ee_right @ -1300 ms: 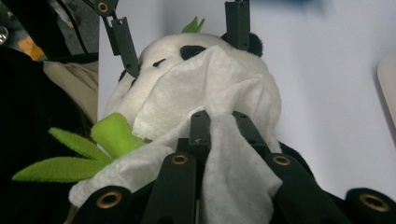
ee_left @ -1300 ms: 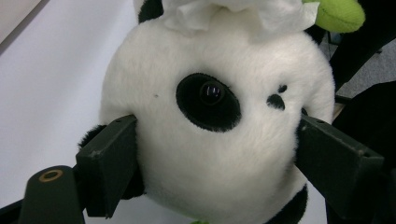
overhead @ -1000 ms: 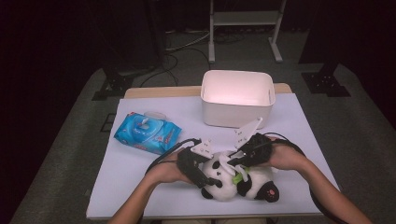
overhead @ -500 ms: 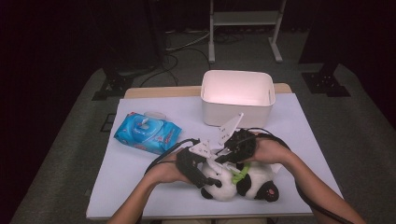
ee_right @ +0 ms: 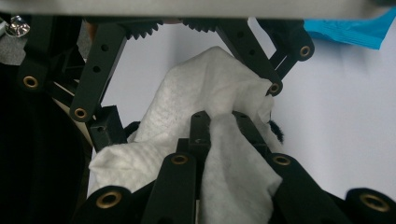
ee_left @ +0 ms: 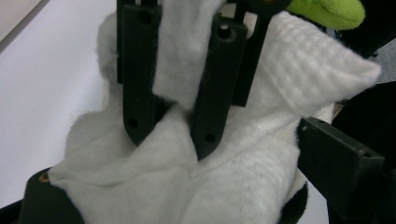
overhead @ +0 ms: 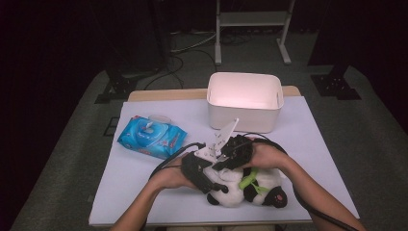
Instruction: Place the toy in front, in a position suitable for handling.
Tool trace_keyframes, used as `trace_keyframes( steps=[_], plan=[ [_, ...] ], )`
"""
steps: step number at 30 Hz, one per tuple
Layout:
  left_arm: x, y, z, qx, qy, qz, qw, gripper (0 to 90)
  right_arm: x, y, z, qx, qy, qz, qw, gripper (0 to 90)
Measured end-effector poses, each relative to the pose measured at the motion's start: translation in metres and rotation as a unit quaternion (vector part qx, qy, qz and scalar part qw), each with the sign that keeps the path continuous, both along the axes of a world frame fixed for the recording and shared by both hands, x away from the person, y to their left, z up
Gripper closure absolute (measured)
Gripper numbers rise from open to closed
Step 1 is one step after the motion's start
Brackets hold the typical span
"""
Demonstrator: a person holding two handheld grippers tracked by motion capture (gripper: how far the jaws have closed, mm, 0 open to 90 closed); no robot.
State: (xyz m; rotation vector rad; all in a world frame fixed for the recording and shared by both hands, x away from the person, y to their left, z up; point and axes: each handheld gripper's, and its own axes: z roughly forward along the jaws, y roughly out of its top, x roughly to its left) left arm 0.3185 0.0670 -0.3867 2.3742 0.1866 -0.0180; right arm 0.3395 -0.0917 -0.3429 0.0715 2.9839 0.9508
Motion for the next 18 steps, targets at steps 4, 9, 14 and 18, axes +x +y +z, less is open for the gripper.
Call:
trace_keyframes(
  steps=[4,9,14,18],
  plan=[
    [0.000,0.000,0.001,0.001,-0.002,0.001,1.0000,16.2,0.000,-0.004,0.001,0.004,-0.001,-0.001,1.0000,79.5],
    [0.002,0.003,0.004,0.006,0.000,-0.002,1.0000,16.3,-0.001,-0.017,0.006,0.007,-0.005,-0.015,0.9999,79.5],
    [0.005,0.010,0.011,0.010,0.000,-0.009,0.9999,22.1,-0.005,-0.032,0.011,0.001,-0.009,-0.029,0.9995,79.5],
    [0.007,0.013,0.014,0.010,-0.001,-0.008,0.9999,24.0,-0.010,-0.047,0.015,0.002,-0.017,-0.038,0.9991,79.4]
  ],
)
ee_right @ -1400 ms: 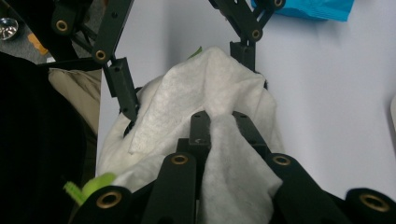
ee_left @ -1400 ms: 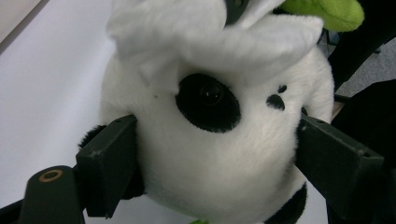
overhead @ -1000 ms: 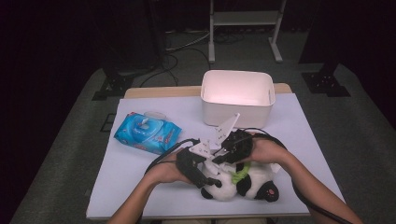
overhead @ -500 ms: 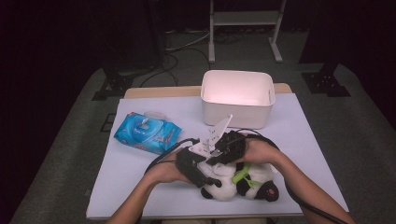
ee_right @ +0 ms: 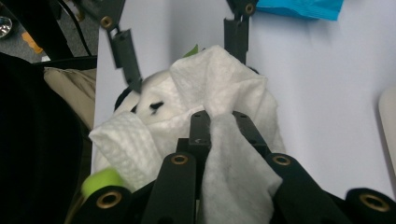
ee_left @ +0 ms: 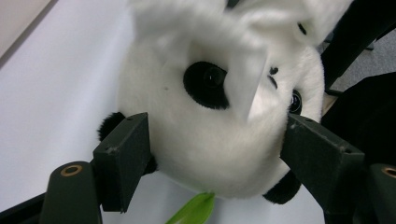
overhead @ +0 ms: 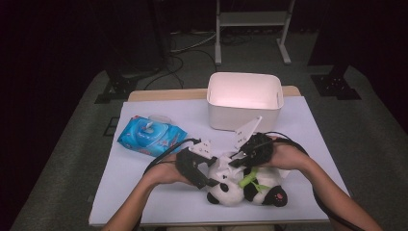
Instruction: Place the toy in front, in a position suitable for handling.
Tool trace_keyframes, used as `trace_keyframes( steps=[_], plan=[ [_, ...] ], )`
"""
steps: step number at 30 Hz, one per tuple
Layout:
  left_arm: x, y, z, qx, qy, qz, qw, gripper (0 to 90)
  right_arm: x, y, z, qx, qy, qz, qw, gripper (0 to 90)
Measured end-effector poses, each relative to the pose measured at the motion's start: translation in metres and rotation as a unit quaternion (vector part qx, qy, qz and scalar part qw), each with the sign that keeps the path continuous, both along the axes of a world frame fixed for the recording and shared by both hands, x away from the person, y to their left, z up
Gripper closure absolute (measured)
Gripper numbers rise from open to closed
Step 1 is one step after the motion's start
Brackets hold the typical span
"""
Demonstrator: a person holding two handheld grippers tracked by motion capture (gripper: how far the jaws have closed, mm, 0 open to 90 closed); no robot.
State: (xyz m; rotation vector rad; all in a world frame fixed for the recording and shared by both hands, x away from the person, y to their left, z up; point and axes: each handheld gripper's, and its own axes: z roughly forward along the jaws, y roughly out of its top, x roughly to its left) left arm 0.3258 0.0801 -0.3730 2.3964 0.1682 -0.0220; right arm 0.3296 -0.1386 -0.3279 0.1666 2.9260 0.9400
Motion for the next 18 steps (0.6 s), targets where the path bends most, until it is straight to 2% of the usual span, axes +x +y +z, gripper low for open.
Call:
trace_keyframes(
  steps=[3,8,13,18],
  plan=[
    [0.002,0.001,0.001,-0.004,0.006,-0.007,1.0000,29.5,-0.006,-0.008,0.002,0.002,-0.005,0.000,1.0000,79.5],
    [0.006,0.000,0.001,-0.004,0.000,0.002,1.0000,30.7,-0.021,-0.012,0.004,0.008,-0.013,0.010,0.9998,79.5],
    [0.012,-0.003,-0.002,-0.002,0.005,0.009,0.9999,30.5,-0.034,-0.008,0.001,0.004,-0.019,0.022,0.9996,79.5],
    [0.016,-0.004,-0.004,-0.003,0.014,0.014,0.9998,29.2,-0.037,0.002,-0.004,0.003,-0.021,0.030,0.9993,79.5]
  ],
)
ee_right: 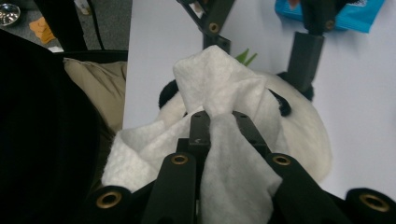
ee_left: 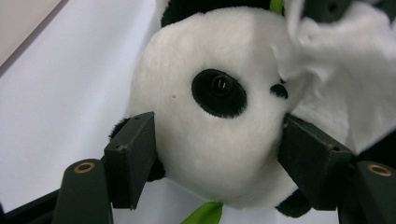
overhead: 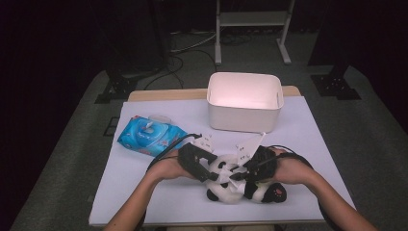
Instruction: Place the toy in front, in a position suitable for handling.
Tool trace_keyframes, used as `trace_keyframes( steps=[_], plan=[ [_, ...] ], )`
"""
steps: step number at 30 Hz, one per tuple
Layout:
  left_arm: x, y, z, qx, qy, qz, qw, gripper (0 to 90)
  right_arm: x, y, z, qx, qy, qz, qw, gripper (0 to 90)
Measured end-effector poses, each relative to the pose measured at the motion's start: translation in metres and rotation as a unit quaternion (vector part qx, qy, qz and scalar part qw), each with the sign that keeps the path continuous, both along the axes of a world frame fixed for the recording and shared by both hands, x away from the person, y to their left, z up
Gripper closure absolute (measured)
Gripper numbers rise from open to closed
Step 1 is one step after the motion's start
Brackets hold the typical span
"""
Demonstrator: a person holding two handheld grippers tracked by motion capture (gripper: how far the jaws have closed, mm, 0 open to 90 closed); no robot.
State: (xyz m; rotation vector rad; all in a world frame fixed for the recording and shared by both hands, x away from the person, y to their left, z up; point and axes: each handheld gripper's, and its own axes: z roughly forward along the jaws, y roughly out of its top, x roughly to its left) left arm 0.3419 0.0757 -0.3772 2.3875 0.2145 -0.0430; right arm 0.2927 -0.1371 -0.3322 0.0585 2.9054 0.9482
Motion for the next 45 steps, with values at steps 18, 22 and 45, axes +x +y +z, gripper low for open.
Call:
trace_keyframes(
  steps=[18,22,45],
  plan=[
    [0.002,0.001,0.002,0.002,0.001,0.011,0.9999,28.7,-0.011,0.020,-0.012,-0.028,0.002,0.040,0.9988,79.5],
    [0.001,-0.001,0.001,0.005,0.004,0.003,1.0000,28.8,-0.010,0.010,-0.007,-0.020,-0.001,0.032,0.9993,79.5],
    [-0.009,-0.006,-0.005,0.018,-0.002,-0.023,0.9996,24.9,0.020,-0.025,0.016,0.018,-0.017,-0.046,0.9987,79.5]
  ],
)
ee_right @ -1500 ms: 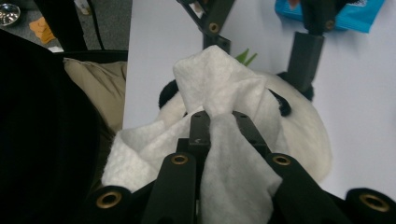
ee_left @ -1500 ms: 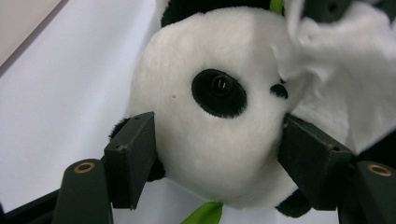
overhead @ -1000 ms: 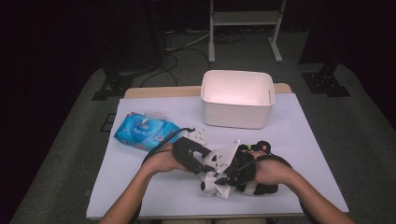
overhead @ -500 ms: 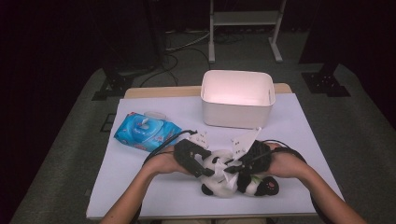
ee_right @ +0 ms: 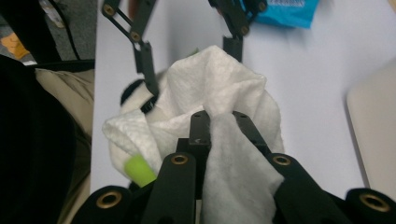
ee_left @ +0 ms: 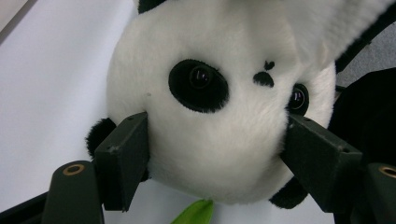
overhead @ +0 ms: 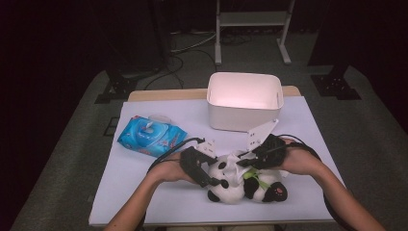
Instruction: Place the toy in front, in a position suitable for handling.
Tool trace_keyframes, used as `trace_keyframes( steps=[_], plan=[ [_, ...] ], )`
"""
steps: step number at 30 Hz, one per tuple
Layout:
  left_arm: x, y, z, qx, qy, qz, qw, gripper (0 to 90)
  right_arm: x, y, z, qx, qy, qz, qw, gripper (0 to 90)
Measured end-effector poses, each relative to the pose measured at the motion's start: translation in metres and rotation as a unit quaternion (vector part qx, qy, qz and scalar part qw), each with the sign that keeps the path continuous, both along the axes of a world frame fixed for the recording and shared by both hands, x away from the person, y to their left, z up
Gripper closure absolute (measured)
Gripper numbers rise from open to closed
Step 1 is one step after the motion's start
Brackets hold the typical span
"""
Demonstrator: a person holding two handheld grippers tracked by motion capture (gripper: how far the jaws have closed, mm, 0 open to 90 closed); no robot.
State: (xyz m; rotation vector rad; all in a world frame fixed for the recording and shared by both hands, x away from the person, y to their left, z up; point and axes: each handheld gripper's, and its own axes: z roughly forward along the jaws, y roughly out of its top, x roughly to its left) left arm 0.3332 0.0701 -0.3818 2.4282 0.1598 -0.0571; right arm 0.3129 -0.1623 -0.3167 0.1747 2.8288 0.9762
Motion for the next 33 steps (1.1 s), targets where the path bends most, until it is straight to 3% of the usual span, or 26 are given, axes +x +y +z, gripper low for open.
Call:
trace_keyframes(
  steps=[8,12,24,33],
  plan=[
    [0.000,0.000,0.000,0.001,0.000,0.000,1.0000,24.8,0.002,-0.023,-0.012,-0.002,0.015,-0.025,0.9996,79.4],
    [0.000,-0.001,0.001,0.006,0.000,0.000,1.0000,24.8,0.000,-0.036,-0.012,0.007,0.016,-0.037,0.9991,79.4],
    [0.000,-0.002,0.001,0.006,0.004,0.002,1.0000,24.6,-0.007,-0.081,-0.017,-0.004,0.023,-0.083,0.9962,79.4],
    [0.001,0.000,0.006,-0.003,0.017,0.002,0.9998,20.1,-0.012,-0.080,-0.038,0.001,0.047,-0.077,0.9959,79.5]
  ],
)
